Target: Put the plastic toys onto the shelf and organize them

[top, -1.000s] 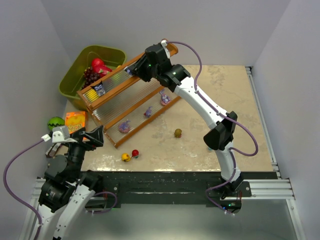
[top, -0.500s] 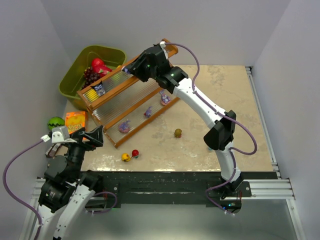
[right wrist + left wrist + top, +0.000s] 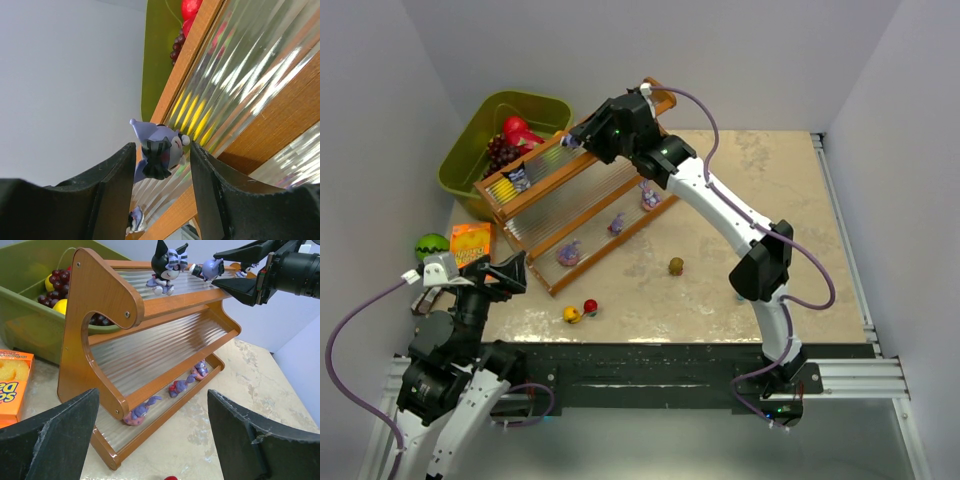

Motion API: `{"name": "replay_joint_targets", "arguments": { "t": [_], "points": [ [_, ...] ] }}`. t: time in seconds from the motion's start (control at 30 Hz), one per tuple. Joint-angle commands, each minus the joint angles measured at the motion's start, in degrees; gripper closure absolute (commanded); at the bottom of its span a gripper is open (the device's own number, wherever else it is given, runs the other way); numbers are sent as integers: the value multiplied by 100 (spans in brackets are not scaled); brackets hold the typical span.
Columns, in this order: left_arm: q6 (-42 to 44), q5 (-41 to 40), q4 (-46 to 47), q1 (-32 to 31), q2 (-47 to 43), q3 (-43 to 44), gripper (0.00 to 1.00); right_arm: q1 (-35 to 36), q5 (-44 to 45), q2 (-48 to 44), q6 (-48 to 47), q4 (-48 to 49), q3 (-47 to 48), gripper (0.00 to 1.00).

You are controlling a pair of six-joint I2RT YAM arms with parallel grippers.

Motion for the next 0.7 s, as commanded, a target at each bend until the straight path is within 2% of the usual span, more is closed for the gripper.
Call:
{"name": "replay_joint_targets", "arguments": {
  "t": [0.0, 0.3, 0.5, 0.6, 0.67],
  "points": [
    [-79, -83, 92, 12, -99, -12, 7, -13, 15, -424, -41, 213, -28, 48],
    [-79, -91, 84, 21, -90, -12, 7, -13, 24, -766, -295, 687, -485, 47],
    [-88, -118, 83, 12, -81, -12, 7, -13, 217, -1215, -840, 1048, -1056, 47],
    [-88, -118, 83, 12, -72, -4, 7, -13, 130, -1461, -1428, 1399, -1416, 48],
    [-88, -118, 75, 12, -55, -4, 7, -13, -176, -1488, -2121, 1645, -1478, 56]
  ]
}}
